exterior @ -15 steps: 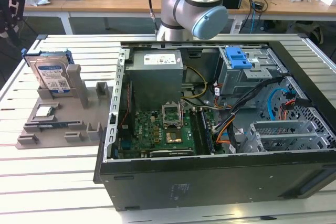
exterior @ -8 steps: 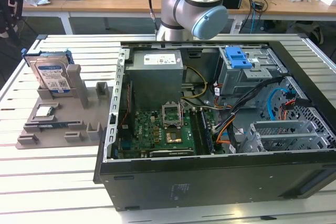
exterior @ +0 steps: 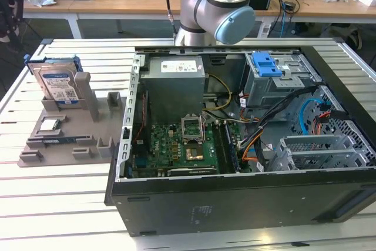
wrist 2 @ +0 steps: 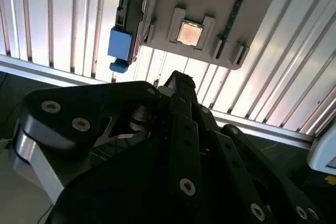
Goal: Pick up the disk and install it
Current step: 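Pick up the disk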
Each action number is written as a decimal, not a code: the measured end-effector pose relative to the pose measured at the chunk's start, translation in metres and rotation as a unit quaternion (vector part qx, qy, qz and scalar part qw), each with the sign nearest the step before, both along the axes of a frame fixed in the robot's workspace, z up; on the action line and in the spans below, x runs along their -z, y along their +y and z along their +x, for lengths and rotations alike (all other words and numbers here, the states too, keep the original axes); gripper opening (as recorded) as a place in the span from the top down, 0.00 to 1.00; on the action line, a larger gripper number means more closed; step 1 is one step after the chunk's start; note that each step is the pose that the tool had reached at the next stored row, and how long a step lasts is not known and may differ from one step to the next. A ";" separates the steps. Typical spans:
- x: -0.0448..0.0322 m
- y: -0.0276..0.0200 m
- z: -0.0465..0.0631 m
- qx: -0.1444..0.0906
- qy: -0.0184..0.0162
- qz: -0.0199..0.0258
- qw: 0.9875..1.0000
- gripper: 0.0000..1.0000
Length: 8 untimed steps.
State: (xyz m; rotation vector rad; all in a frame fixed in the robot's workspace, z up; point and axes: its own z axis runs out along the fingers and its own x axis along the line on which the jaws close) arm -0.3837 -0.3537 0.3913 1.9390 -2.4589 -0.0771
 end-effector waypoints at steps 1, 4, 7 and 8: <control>0.0000 0.0000 0.000 -0.009 0.000 0.000 1.000 0.90; 0.0000 0.0000 0.000 -0.028 0.000 0.000 1.000 0.90; 0.0000 0.0000 0.000 -0.057 0.000 0.000 0.998 0.90; 0.0000 0.0000 0.000 -0.064 0.000 0.000 0.998 0.90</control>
